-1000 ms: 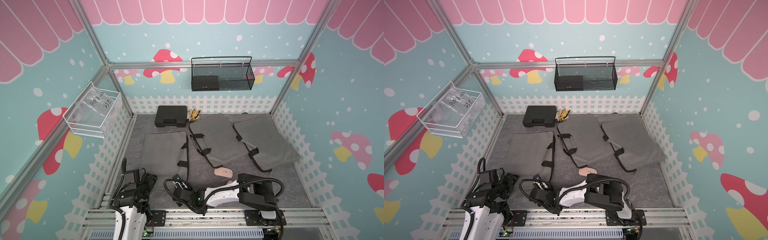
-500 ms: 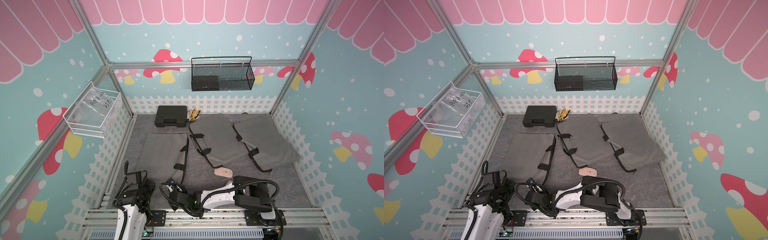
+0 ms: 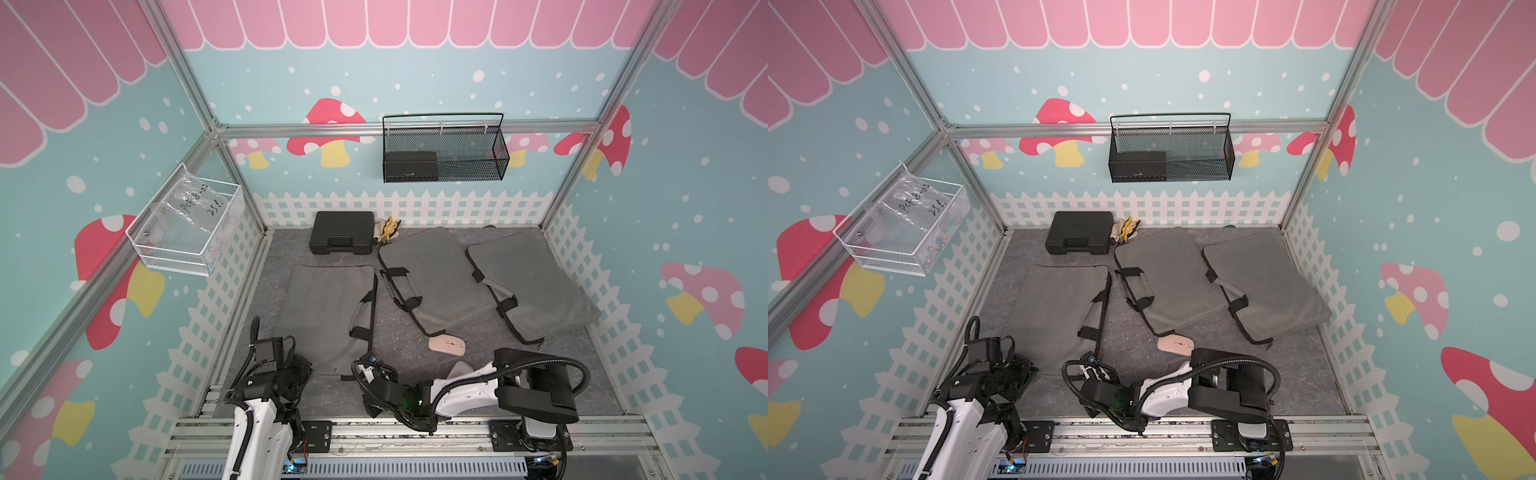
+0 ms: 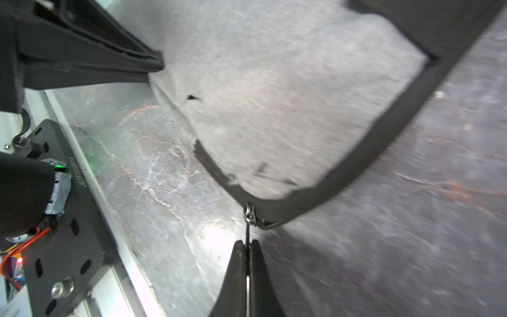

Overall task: Put the mouse into the laptop bag
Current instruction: Zip the zipper on the zippered laptop bag.

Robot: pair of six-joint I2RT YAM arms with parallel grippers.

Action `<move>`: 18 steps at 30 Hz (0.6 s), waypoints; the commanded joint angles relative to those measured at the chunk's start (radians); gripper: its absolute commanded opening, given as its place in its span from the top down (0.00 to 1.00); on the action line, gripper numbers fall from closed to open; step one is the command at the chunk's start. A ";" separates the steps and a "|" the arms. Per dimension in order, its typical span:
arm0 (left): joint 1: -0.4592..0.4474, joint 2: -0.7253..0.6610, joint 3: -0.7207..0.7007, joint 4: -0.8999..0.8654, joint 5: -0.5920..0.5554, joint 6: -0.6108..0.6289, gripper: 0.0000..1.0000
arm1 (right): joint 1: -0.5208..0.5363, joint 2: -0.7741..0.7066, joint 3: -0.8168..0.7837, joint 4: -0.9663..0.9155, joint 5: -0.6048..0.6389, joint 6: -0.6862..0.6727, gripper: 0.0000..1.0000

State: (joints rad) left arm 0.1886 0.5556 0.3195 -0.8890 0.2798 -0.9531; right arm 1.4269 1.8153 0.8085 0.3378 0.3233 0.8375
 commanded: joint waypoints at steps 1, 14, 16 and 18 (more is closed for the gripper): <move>0.008 -0.017 0.017 0.017 -0.111 0.020 1.00 | -0.012 -0.036 -0.071 -0.116 0.082 0.046 1.00; 0.009 -0.025 0.058 -0.025 -0.120 0.022 1.00 | -0.032 -0.045 -0.125 -0.095 0.082 0.021 1.00; 0.009 -0.019 0.069 -0.030 -0.132 0.027 1.00 | -0.033 -0.031 -0.096 -0.207 0.150 0.069 1.00; 0.009 -0.016 0.067 -0.030 -0.141 0.028 1.00 | -0.034 -0.023 -0.089 -0.273 0.201 0.113 1.00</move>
State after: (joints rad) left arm 0.1864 0.5400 0.3508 -0.9287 0.3153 -0.9516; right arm 1.4120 1.7576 0.7464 0.3515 0.3561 0.8715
